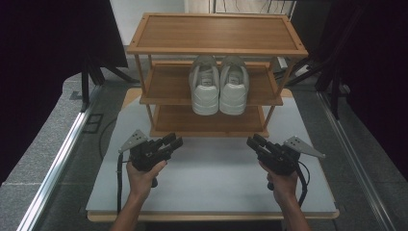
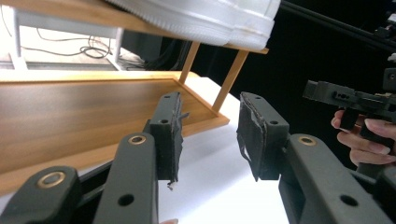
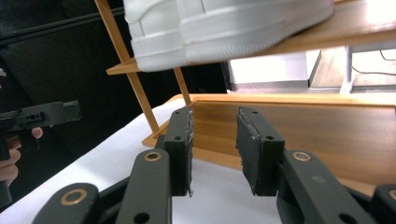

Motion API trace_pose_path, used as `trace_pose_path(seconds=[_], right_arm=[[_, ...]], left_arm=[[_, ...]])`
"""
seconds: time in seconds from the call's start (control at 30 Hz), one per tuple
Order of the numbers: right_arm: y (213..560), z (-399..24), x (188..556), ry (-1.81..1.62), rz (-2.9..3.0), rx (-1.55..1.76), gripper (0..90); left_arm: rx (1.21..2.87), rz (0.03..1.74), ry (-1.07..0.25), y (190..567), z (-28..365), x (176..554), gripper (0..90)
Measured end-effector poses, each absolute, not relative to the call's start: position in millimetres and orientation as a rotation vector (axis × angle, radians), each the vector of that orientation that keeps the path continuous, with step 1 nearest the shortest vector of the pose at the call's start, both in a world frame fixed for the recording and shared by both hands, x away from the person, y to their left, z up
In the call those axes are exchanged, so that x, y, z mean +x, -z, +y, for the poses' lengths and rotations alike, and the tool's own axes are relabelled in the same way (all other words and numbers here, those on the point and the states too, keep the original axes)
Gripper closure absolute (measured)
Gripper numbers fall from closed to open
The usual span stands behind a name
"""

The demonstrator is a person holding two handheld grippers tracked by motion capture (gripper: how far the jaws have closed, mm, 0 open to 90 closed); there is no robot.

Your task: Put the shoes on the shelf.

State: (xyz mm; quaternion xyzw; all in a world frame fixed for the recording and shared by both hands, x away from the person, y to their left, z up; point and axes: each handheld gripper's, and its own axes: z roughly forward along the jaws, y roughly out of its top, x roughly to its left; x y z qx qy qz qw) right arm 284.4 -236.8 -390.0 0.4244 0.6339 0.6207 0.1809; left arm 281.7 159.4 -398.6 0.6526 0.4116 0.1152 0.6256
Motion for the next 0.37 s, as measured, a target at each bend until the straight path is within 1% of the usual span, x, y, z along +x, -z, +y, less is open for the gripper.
trace_pose_path(seconds=[0.17, 0.23, 0.37], right_arm=[[394.0, -236.9, 284.4, -1.747, 1.790, 1.204, 63.4], [394.4, -236.9, 283.6, -1.745, 1.787, 1.196, 62.3], [395.9, -237.1, 280.1, -1.728, 1.776, 1.161, 55.1]], left_arm=[[1.491, 0.955, -0.258, 401.0, 163.0, 280.4, 58.9], [1.486, 0.962, -0.247, 401.8, 164.2, 280.9, 57.1], [1.504, 0.971, -0.242, 404.8, 164.9, 281.2, 52.6]])
